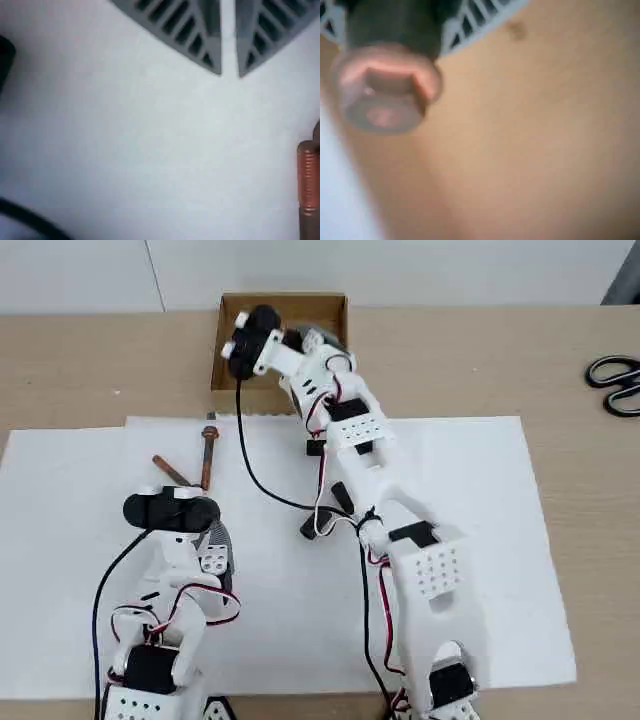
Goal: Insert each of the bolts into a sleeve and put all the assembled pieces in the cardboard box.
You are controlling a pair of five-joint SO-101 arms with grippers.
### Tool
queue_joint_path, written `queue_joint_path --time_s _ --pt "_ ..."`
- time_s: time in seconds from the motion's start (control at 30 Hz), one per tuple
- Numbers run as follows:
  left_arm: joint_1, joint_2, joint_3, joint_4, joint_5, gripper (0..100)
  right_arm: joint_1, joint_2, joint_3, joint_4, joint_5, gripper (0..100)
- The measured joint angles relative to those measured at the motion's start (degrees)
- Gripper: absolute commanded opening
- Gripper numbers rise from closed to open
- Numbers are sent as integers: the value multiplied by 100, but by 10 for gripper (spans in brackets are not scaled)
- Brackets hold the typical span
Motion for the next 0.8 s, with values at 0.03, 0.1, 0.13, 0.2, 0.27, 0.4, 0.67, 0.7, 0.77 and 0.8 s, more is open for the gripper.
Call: queue_joint_path --time_s 0.03,0.1,0.13,0.2,0.27,0.4,0.67,0.7,0.77,0.8 --pt "0 0 0 0 0 6 -18 123 -70 0 62 143" --pt "0 0 0 0 0 6 -26 316 -149 0 123 213" --pt "0 0 0 0 0 6 -35 360 -176 0 141 224" --pt "0 0 0 0 0 6 -35 413 -255 0 149 210" --pt "0 0 0 0 0 6 -26 422 -290 -9 149 180" --pt "0 0 0 0 0 6 -26 422 -316 -53 149 95" --pt "0 0 0 0 9 6 -88 -158 -607 985 -114 3" --pt "0 0 0 0 9 6 -105 -343 -607 1284 -334 3" --pt "0 0 0 0 9 6 -123 -747 -607 1855 -695 3" --pt "0 0 0 0 9 6 -123 -949 -624 2136 -844 3"
